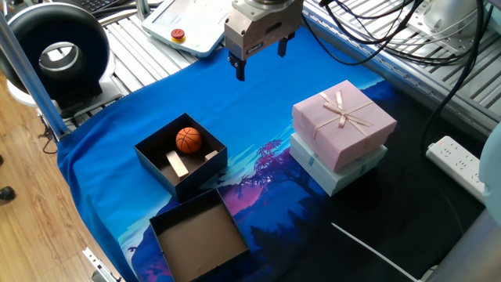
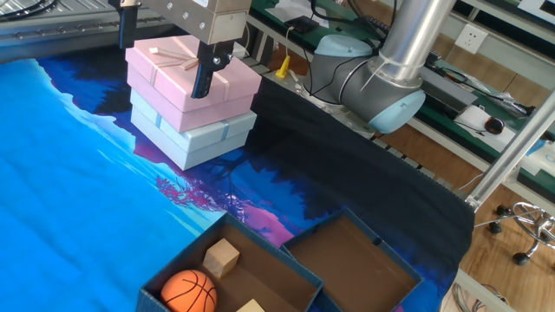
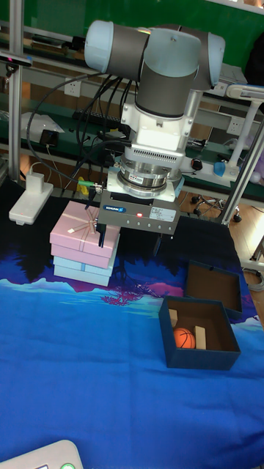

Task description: Take everything out of the gift box

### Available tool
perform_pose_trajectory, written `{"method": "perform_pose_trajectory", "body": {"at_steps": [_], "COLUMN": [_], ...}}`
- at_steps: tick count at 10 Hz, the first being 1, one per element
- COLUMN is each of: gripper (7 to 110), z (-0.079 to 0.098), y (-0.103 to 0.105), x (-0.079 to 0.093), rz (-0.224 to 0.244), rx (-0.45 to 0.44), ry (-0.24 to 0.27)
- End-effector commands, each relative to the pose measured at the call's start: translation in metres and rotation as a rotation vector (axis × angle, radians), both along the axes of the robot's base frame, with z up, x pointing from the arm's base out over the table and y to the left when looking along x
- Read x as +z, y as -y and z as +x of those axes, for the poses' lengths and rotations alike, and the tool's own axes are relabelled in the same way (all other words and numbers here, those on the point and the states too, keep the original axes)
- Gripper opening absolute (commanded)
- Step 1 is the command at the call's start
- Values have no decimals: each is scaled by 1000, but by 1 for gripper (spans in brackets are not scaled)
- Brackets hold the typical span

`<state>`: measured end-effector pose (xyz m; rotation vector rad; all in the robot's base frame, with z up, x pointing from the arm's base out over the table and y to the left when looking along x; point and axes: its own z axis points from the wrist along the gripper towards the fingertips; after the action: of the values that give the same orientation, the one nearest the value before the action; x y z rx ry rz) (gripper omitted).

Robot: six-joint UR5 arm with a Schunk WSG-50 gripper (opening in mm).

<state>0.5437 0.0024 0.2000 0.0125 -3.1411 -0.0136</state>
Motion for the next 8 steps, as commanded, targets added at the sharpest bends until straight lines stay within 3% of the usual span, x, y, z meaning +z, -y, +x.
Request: {"method": "perform_pose_trajectory", "body": {"at_steps": [1,2,8], "gripper": [109,7,7], "z": [-47,-46,-44], "y": [-15,-16,-18], "x": [5,4,-3], "rz": [54,54,53], "rx": [43,40,30], "ry": [-186,-186,-182]}}
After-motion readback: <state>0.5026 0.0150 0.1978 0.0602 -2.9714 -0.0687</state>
